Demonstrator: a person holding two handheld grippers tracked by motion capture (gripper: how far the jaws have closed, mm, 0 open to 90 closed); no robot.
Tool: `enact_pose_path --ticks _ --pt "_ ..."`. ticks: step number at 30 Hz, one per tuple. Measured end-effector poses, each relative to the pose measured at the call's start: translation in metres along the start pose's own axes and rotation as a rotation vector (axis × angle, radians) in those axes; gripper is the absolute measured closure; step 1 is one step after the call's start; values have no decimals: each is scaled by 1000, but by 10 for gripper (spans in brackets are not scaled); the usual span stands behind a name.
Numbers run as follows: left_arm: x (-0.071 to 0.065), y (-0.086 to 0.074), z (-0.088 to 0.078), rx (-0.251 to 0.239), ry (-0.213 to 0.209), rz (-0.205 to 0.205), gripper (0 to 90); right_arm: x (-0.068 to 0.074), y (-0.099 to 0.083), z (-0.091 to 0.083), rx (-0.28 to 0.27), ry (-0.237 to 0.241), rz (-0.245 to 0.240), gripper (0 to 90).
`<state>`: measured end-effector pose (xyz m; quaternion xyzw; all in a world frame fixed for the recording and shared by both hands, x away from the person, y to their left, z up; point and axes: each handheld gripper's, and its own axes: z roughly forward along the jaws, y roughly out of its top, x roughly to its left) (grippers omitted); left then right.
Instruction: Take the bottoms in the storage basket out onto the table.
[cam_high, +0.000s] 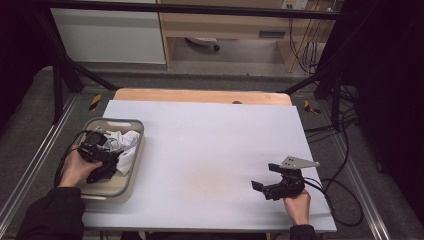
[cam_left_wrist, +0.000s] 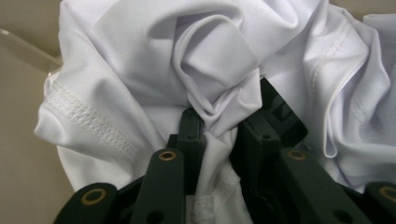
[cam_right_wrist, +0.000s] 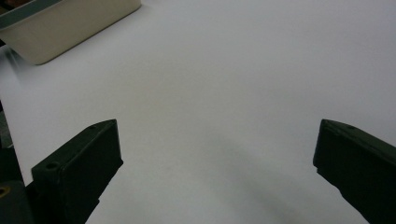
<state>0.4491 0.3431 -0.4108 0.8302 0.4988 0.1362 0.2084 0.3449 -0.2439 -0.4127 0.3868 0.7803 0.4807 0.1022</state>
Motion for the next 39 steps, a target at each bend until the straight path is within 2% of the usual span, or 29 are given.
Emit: enact_pose_path --ticks 6,12,19,39 --pt "-1 0 -5 -21 15 13 751 0 0 0 1 0 0 17" --pt "-3 0 -13 -73 33 19 765 0 0 0 1 -1 0 17" --pt "-5 0 -25 -137 46 13 769 0 0 0 1 -2 0 17" --pt "-10 -6 -51 -277 75 -1 772 0 0 -1 0 -1 0 17"
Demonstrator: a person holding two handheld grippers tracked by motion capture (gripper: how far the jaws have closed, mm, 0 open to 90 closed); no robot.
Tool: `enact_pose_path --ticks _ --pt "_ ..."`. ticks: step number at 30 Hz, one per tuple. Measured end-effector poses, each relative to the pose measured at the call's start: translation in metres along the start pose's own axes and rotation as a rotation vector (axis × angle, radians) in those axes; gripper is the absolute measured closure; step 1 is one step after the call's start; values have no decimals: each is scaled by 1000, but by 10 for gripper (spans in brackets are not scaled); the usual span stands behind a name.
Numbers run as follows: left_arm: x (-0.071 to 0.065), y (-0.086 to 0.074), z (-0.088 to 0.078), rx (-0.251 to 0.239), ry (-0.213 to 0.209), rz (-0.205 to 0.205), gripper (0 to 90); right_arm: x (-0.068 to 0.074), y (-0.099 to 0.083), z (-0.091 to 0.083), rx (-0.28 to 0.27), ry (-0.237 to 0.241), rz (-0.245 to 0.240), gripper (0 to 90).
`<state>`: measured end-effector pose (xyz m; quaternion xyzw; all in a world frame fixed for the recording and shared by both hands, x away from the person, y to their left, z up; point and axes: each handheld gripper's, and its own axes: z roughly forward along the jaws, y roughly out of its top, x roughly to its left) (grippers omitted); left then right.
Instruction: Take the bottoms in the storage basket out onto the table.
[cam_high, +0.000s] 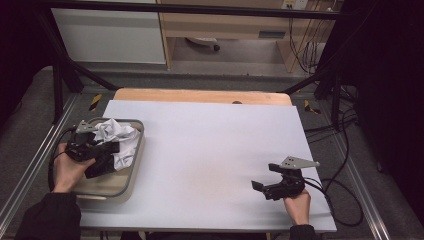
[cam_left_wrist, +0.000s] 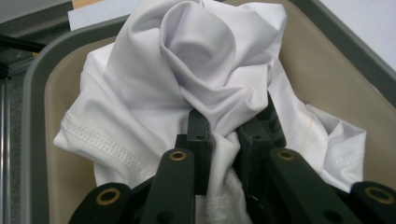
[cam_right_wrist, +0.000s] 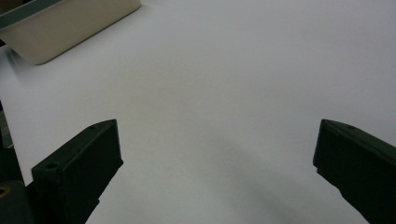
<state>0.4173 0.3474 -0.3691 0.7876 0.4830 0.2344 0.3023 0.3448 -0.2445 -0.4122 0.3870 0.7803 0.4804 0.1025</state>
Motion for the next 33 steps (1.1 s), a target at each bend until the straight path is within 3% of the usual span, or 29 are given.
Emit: enact_pose_path --ticks 33 --pt "-9 6 -38 -182 34 -1 775 0 0 0 -1 0 -3 17"
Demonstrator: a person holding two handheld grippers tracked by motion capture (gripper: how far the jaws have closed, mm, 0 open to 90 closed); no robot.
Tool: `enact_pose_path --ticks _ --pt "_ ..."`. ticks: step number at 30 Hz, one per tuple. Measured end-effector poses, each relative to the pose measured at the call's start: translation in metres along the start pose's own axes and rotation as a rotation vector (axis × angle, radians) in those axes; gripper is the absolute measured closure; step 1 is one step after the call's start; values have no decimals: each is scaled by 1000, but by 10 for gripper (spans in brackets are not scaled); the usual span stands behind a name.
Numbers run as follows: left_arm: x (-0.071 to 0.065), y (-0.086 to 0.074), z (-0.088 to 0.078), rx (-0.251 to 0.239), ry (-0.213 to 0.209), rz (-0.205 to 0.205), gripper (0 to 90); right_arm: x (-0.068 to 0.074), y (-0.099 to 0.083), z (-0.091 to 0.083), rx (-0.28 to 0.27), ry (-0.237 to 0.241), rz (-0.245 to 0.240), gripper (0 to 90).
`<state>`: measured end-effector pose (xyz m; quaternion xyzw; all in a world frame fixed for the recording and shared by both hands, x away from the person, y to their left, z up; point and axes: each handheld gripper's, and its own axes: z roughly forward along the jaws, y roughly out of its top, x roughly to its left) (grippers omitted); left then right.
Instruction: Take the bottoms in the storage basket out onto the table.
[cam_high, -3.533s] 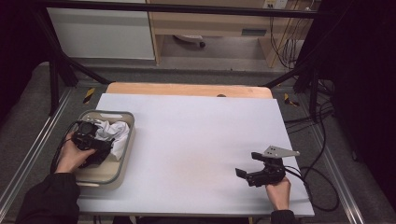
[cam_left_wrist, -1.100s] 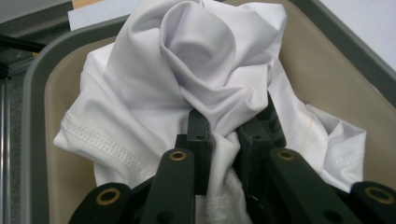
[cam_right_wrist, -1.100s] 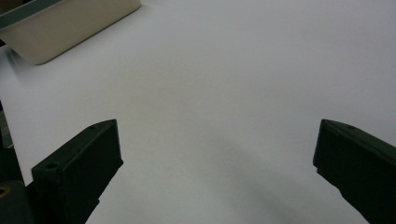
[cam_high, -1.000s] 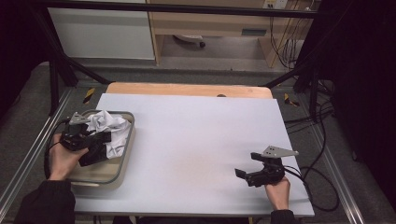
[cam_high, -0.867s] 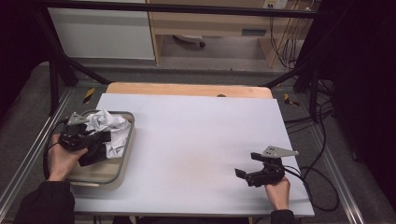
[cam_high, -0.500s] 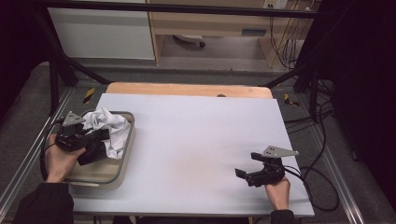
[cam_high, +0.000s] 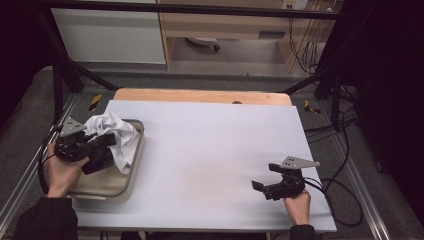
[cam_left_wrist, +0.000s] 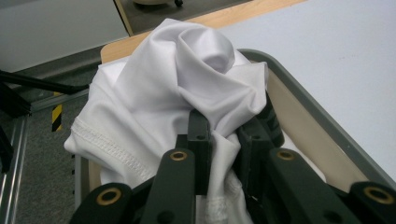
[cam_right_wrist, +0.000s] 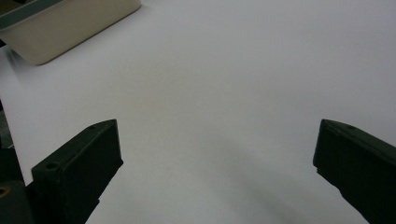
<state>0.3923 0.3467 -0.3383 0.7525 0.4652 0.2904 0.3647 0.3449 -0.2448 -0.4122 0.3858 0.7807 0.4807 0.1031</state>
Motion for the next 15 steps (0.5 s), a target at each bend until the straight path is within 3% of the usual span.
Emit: enact_pose_path --ticks 15 --pt "-2 5 -15 -65 7 -8 776 0 0 0 -1 -1 2 17"
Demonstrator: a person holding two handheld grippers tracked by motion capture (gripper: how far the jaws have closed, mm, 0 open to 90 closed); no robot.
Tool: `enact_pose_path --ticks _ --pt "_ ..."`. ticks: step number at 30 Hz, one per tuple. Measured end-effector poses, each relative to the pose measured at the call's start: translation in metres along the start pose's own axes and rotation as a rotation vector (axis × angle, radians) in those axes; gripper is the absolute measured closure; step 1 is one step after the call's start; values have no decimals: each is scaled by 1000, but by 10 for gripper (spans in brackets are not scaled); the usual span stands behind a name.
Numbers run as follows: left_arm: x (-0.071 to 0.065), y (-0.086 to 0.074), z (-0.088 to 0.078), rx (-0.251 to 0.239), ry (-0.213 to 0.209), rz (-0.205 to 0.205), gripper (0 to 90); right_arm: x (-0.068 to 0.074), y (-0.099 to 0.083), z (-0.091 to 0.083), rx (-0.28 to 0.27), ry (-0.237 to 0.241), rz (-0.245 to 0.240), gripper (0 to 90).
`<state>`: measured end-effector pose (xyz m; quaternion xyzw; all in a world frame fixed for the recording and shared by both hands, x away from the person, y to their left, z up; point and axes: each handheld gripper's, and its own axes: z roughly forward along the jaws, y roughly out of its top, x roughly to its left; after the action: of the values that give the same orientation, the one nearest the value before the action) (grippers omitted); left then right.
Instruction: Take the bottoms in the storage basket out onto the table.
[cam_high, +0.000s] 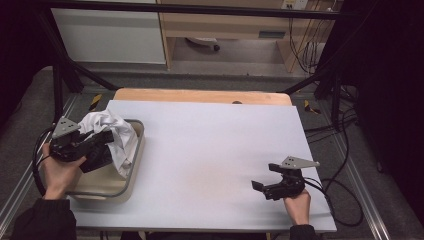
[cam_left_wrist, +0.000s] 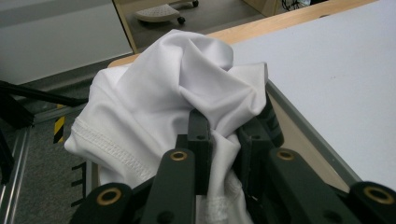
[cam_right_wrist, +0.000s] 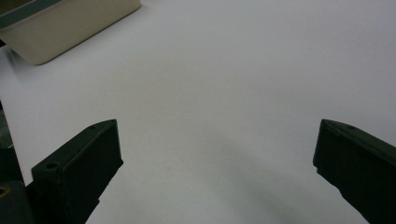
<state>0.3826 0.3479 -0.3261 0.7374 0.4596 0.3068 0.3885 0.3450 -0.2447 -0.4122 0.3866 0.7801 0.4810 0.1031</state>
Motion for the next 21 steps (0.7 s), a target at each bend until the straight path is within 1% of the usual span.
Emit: enact_pose_path --ticks 7,15,21 --pt "-3 3 -4 -33 -1 0 776 0 0 -1 -2 0 -2 17" --pt "-4 4 -10 -62 -2 -13 776 0 0 0 -2 0 -4 17" --pt "-5 6 -15 -93 3 -19 776 0 0 0 -2 -1 -4 17"
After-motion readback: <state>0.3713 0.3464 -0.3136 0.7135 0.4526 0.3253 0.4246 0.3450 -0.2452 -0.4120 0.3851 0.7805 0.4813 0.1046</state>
